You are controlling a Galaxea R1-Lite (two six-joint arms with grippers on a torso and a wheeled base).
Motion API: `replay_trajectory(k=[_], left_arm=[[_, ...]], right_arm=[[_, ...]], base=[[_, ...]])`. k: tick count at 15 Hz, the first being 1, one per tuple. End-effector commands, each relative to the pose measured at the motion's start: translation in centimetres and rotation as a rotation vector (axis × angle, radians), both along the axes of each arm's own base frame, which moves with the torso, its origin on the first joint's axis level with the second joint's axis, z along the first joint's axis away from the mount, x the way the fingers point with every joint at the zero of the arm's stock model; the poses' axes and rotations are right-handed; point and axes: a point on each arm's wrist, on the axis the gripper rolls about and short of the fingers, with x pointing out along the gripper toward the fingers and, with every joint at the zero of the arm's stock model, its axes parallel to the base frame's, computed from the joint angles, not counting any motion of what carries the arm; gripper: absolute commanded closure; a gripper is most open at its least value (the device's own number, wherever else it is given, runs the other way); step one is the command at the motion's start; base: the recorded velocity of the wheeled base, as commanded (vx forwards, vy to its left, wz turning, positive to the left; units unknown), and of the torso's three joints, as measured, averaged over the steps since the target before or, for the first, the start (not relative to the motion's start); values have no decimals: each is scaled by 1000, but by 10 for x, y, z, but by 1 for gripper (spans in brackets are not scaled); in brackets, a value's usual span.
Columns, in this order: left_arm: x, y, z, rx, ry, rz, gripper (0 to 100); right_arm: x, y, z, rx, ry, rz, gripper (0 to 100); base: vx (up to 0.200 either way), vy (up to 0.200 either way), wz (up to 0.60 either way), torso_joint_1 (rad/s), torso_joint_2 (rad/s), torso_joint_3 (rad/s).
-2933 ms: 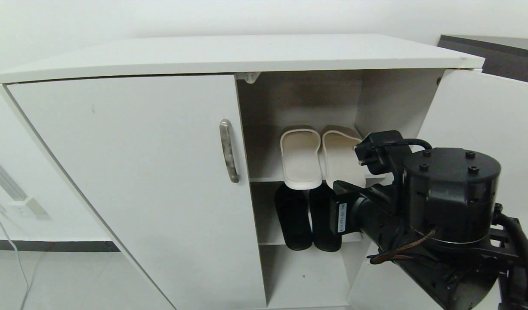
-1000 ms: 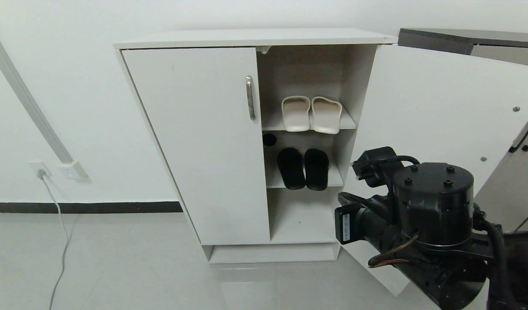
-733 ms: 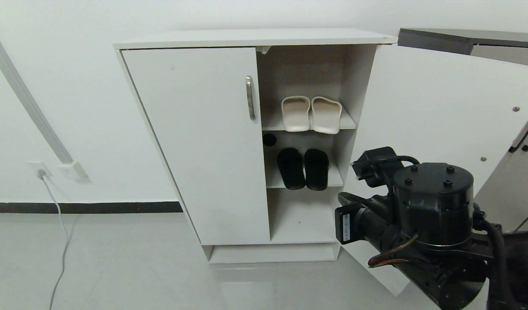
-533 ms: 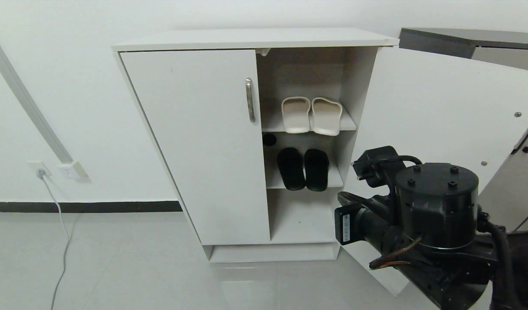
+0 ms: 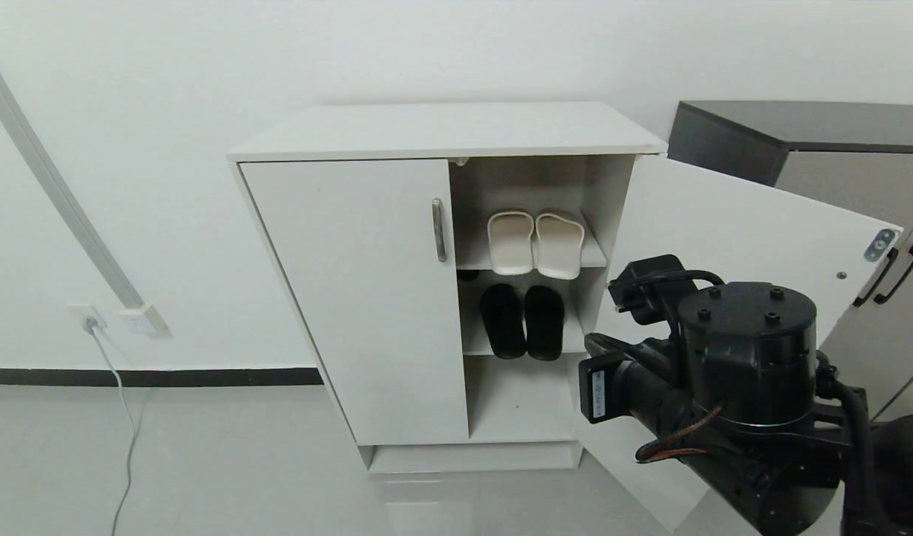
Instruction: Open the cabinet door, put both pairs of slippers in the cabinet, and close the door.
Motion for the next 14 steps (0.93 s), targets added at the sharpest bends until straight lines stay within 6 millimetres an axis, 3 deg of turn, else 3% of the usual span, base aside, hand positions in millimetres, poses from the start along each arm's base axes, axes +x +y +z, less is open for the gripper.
replay_trajectory(k=[1, 14], left_arm=[[0, 0, 0, 0, 0, 0, 100], [0, 0, 0, 0, -1, 0, 100]], right_arm=[[0, 1, -1, -2, 2, 1, 100], [2, 2, -3, -10, 6, -1, 100]], base=[[0, 0, 0, 105, -461, -344], [0, 0, 0, 175, -491, -321]])
